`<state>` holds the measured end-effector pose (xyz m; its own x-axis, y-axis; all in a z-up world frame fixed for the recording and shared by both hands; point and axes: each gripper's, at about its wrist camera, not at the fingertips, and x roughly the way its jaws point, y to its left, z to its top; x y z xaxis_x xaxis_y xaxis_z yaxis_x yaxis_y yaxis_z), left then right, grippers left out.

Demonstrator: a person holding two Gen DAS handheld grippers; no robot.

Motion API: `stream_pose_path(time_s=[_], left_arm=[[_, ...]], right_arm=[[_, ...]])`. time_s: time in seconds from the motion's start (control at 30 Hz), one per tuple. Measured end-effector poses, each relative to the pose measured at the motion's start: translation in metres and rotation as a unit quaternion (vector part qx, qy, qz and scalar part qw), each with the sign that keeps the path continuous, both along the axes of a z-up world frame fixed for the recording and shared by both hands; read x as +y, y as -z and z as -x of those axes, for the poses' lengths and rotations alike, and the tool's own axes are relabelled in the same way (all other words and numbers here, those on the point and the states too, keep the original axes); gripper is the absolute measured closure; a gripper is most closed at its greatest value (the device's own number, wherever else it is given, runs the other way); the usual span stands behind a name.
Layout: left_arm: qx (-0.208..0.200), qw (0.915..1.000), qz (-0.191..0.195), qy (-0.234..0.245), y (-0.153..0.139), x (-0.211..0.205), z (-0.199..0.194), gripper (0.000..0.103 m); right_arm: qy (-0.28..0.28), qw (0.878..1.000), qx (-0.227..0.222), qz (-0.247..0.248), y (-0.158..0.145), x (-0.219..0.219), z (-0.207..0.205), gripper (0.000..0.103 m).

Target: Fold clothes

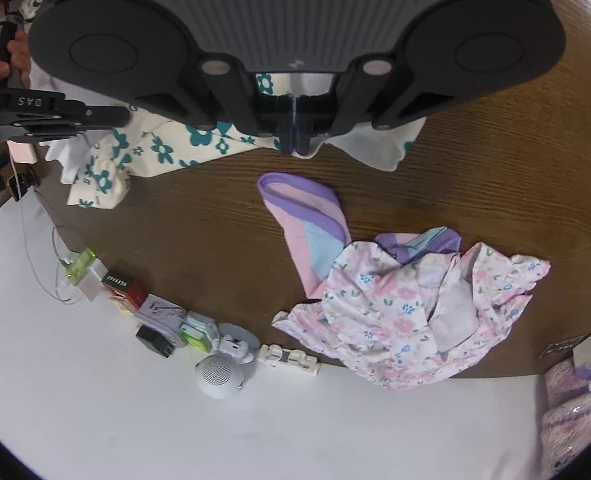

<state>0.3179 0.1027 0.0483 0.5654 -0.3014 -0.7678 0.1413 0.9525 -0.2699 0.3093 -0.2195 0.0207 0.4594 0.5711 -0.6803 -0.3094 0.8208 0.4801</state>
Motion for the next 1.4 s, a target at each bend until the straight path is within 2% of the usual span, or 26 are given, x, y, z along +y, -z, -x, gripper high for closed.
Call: stream_pose_path(time_s=[0.13, 0.23, 0.4, 0.43, 0.47, 0.53, 0.7, 1.0, 1.07, 1.13, 1.2, 1.23, 1.27, 1.37, 1.4], left_arm=[[0.007, 1.0, 0.002, -0.002, 0.007, 0.002, 0.0, 0.103], [0.013, 0.9998, 0.015, 0.004, 0.006, 0.006, 0.005, 0.102], [0.015, 0.9996, 0.024, 0.007, -0.003, 0.011, 0.013, 0.082], [0.017, 0.9995, 0.025, 0.005, -0.003, 0.011, 0.013, 0.077], [0.02, 0.9995, 0.026, 0.001, -0.003, 0.01, 0.012, 0.075], [0.029, 0.9991, 0.03, -0.003, -0.001, 0.01, 0.01, 0.07], [0.044, 0.9984, 0.037, -0.007, 0.005, 0.007, 0.003, 0.07], [0.053, 0.998, 0.033, -0.008, 0.01, 0.001, -0.008, 0.073], [0.053, 0.9981, 0.029, -0.009, 0.01, 0.0, -0.008, 0.075], [0.054, 0.9981, 0.027, -0.01, 0.011, 0.0, -0.008, 0.091], [0.053, 0.9982, 0.026, -0.01, 0.013, 0.0, -0.007, 0.098], [0.049, 0.9985, 0.025, -0.009, 0.013, 0.0, -0.006, 0.102], [0.044, 0.9988, 0.022, -0.007, 0.013, -0.001, -0.005, 0.102], [0.014, 0.9997, 0.02, -0.006, 0.007, -0.002, 0.001, 0.103], [0.001, 0.9998, 0.02, -0.007, 0.004, -0.002, 0.003, 0.103]], right_arm=[[0.012, 1.0, 0.008, -0.002, 0.007, -0.001, -0.002, 0.099], [0.001, 1.0, 0.019, 0.006, 0.005, -0.001, -0.001, 0.092], [-0.039, 0.998, -0.028, 0.034, -0.034, 0.001, 0.006, 0.088], [-0.05, 0.997, -0.044, 0.05, -0.043, 0.005, 0.004, 0.083], [-0.061, 0.994, -0.058, 0.068, -0.051, 0.01, 0.001, 0.073], [-0.08, 0.987, -0.073, 0.115, -0.055, 0.024, -0.01, 0.063], [-0.123, 0.964, -0.086, 0.221, -0.048, 0.054, -0.034, 0.063], [-0.188, 0.939, -0.068, 0.28, -0.031, 0.059, -0.038, 0.062], [-0.191, 0.936, -0.061, 0.288, -0.027, 0.06, -0.041, 0.062], [-0.195, 0.935, -0.053, 0.291, -0.022, 0.06, -0.045, 0.062], [-0.2, 0.935, -0.048, 0.289, -0.019, 0.06, -0.048, 0.064], [-0.203, 0.937, -0.044, 0.282, -0.019, 0.059, -0.048, 0.073], [-0.207, 0.938, -0.04, 0.274, -0.02, 0.059, -0.048, 0.088], [-0.197, 0.944, -0.042, 0.26, -0.024, 0.056, -0.048, 0.101], [-0.188, 0.948, -0.045, 0.254, -0.027, 0.054, -0.049, 0.101]])
